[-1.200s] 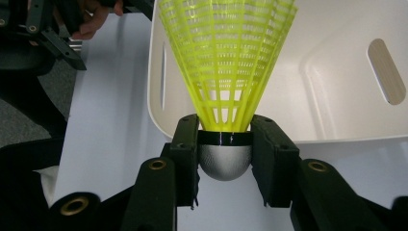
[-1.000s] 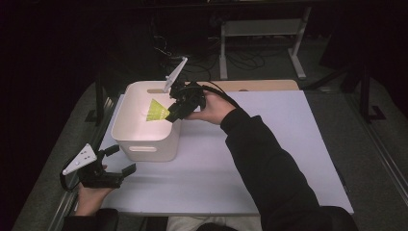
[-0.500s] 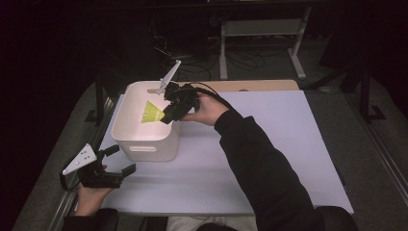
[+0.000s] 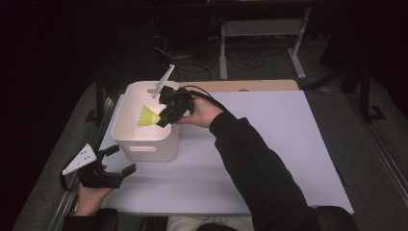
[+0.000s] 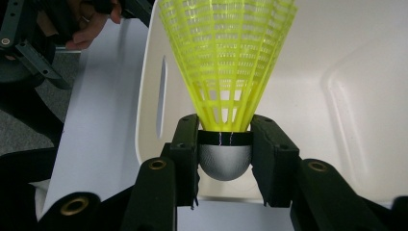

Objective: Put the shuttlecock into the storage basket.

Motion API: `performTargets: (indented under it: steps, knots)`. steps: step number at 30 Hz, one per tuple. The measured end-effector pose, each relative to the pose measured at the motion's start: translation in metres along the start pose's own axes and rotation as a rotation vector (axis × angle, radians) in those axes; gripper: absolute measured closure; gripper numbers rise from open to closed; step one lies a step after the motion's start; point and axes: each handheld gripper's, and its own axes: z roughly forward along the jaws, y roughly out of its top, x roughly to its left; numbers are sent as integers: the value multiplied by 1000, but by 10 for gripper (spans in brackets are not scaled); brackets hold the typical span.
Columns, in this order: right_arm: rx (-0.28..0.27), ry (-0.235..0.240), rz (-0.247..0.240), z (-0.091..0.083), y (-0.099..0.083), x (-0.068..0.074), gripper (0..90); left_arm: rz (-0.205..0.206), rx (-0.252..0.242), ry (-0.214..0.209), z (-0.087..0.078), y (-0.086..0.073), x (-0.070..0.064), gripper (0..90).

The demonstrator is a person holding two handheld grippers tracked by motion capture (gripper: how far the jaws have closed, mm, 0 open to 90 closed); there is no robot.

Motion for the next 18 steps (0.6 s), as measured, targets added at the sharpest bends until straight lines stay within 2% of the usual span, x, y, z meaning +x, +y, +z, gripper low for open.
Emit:
performTargets:
  steps: [18]
  knots:
    - [31,36,-2,24,3,-2,632,1,2,1,0,0,0,0]
